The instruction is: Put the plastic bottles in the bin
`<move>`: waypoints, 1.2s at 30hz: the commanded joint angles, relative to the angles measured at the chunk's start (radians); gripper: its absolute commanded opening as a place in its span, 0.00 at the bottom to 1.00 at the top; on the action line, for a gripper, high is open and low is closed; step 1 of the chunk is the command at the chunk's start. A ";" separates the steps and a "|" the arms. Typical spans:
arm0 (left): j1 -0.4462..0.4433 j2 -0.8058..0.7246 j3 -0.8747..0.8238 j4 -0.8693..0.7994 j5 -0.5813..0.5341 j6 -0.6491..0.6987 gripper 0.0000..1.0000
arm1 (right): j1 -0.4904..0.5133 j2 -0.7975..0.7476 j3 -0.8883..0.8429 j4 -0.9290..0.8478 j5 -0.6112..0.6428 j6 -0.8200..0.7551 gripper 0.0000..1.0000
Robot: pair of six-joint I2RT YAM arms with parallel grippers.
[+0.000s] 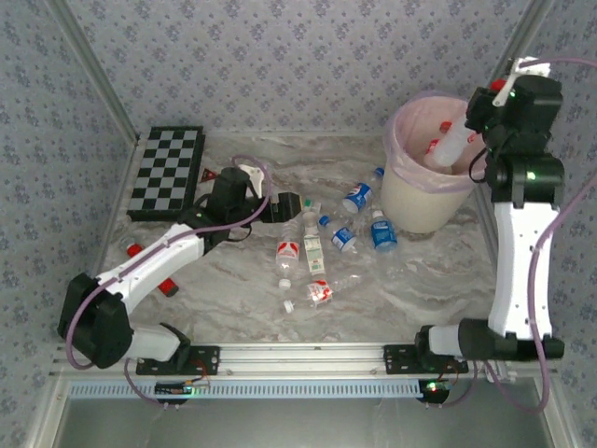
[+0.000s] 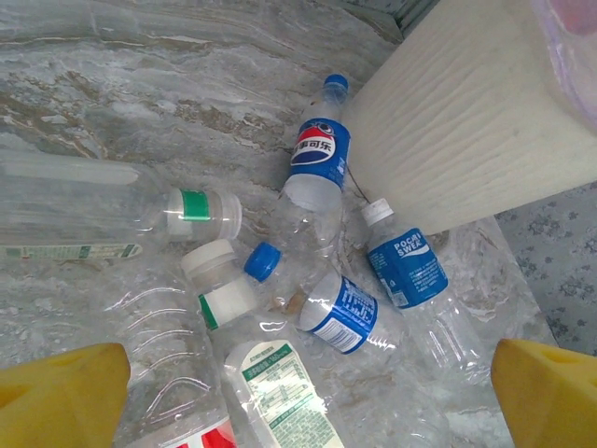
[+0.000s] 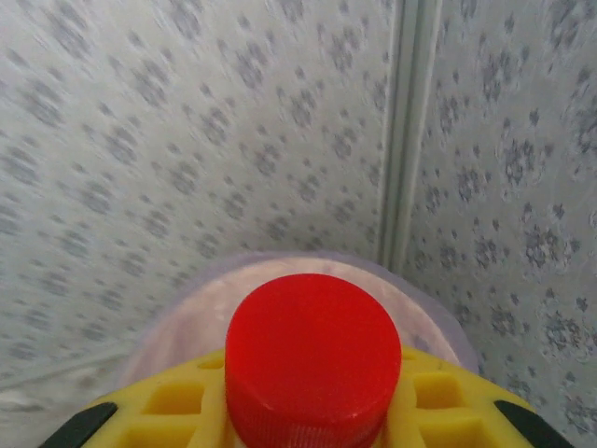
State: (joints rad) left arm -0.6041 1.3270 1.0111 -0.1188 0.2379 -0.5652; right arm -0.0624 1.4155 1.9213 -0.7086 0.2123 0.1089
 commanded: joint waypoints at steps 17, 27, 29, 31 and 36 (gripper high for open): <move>0.001 -0.027 0.041 -0.097 -0.036 0.042 0.99 | 0.006 0.480 0.139 -0.346 -0.027 -0.025 0.00; 0.001 -0.050 0.029 -0.134 -0.057 0.061 0.99 | 0.003 0.537 -0.006 -0.209 0.036 0.021 0.21; 0.001 -0.051 0.029 -0.137 -0.058 0.062 0.99 | -0.002 0.540 -0.019 -0.190 0.042 0.025 0.26; 0.000 -0.048 0.030 -0.143 -0.058 0.062 0.99 | -0.003 0.542 -0.017 -0.184 0.052 0.023 0.31; 0.001 -0.028 0.045 -0.175 -0.063 0.061 0.99 | -0.008 0.517 0.045 -0.219 0.067 -0.002 0.50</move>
State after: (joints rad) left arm -0.6041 1.3033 1.0210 -0.2634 0.1886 -0.5201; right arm -0.0662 1.8935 1.9564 -0.8722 0.2733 0.1192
